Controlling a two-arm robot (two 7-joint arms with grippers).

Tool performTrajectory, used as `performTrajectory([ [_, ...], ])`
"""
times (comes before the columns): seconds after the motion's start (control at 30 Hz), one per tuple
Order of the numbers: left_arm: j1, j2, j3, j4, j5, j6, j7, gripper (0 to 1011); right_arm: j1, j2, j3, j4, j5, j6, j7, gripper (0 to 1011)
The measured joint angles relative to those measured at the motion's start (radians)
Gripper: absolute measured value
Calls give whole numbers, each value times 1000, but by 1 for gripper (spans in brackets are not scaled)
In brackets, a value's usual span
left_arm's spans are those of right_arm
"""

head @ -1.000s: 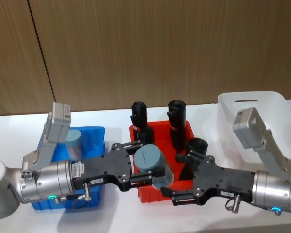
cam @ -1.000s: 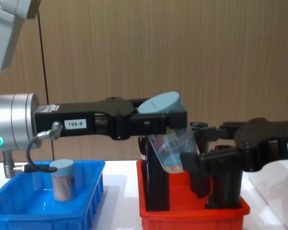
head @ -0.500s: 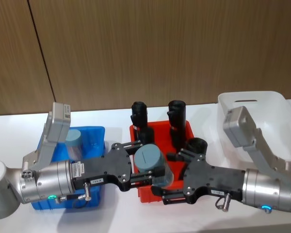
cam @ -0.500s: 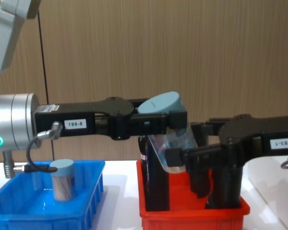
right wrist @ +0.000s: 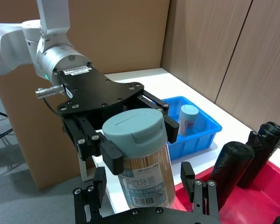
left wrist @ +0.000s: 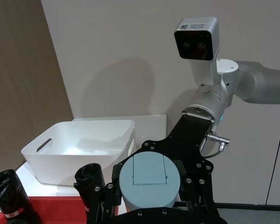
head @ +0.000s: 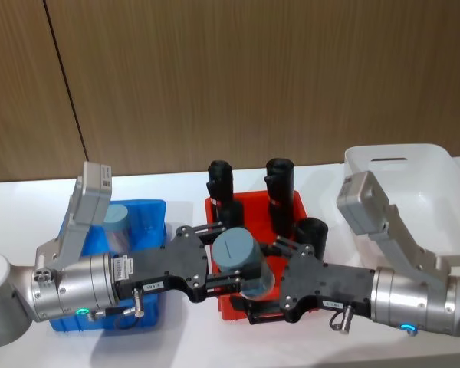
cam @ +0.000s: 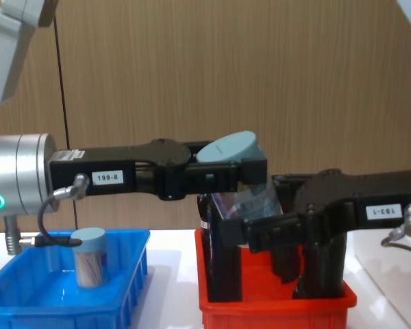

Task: Pick the cotton swabs from the blue box and place them into the white box.

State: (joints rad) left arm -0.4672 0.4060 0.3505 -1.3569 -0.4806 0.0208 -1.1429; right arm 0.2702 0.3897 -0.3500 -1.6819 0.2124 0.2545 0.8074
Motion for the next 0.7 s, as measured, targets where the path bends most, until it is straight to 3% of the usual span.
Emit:
performTrajectory([
  [0.33,0,0,0,0,0,0,0,664,18,-11,-10,32,-11,-9,-7,981],
  [0.57,0,0,0,0,0,0,1,664,28,-14,-14,50,-13,-15,-10,797],
  [0.7,0,0,0,0,0,0,2,664,33,-15,-16,58,-12,-16,-10,746],
])
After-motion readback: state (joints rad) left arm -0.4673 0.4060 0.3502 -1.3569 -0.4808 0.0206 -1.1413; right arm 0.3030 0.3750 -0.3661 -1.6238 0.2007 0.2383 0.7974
